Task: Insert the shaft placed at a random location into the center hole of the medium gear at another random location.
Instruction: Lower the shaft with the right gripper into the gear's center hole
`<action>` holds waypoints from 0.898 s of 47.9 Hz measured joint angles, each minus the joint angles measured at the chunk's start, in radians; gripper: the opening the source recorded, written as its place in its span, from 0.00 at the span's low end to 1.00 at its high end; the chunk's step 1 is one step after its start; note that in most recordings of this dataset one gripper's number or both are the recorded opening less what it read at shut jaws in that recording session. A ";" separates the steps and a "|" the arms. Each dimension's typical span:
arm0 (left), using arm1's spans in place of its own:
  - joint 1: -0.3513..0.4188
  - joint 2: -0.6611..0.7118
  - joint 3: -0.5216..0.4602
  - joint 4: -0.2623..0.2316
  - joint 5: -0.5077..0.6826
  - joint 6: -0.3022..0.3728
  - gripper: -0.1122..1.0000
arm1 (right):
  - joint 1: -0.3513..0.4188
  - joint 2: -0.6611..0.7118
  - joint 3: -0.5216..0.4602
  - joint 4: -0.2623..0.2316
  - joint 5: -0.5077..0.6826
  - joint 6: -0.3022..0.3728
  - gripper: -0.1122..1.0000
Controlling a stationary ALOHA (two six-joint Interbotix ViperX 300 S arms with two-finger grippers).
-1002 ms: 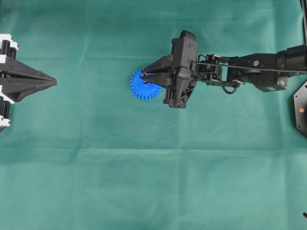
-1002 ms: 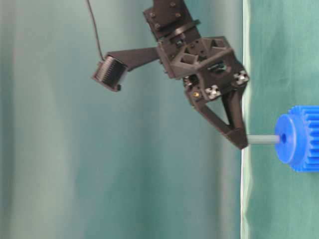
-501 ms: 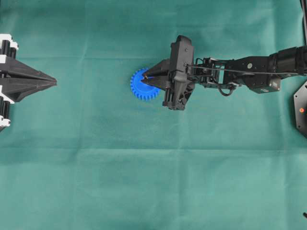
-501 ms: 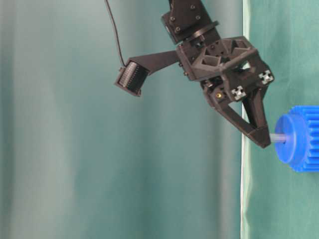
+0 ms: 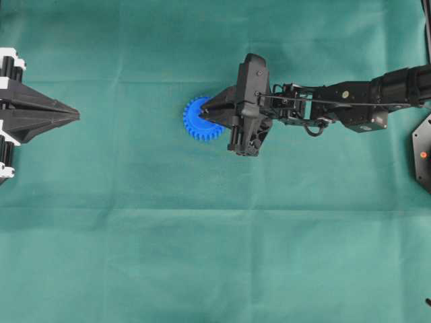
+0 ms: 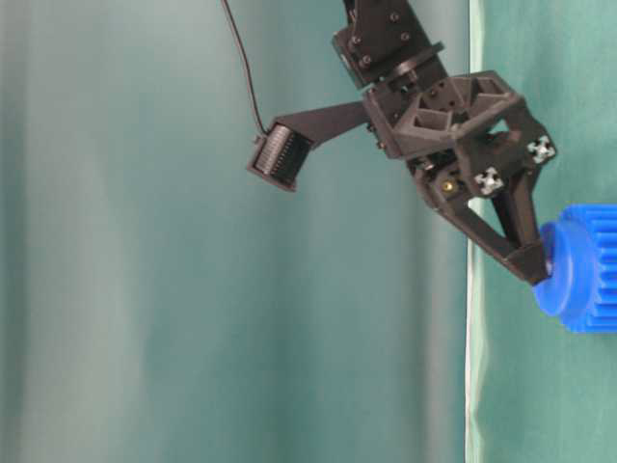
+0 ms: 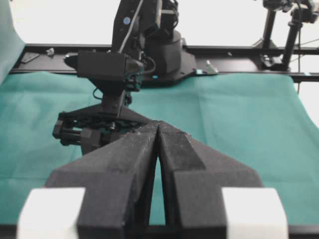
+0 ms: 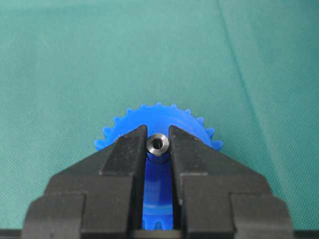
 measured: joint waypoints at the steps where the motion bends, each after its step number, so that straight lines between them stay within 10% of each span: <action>1: 0.000 0.000 0.000 0.000 0.000 0.000 0.10 | 0.000 0.003 -0.002 0.000 -0.002 0.000 0.22; 35: 0.000 0.000 0.000 0.002 0.006 0.000 0.10 | 0.000 0.011 -0.006 0.000 -0.014 0.000 0.23; 43: 0.000 0.000 0.002 0.000 0.008 0.000 0.10 | 0.000 0.012 -0.006 0.000 -0.014 0.000 0.60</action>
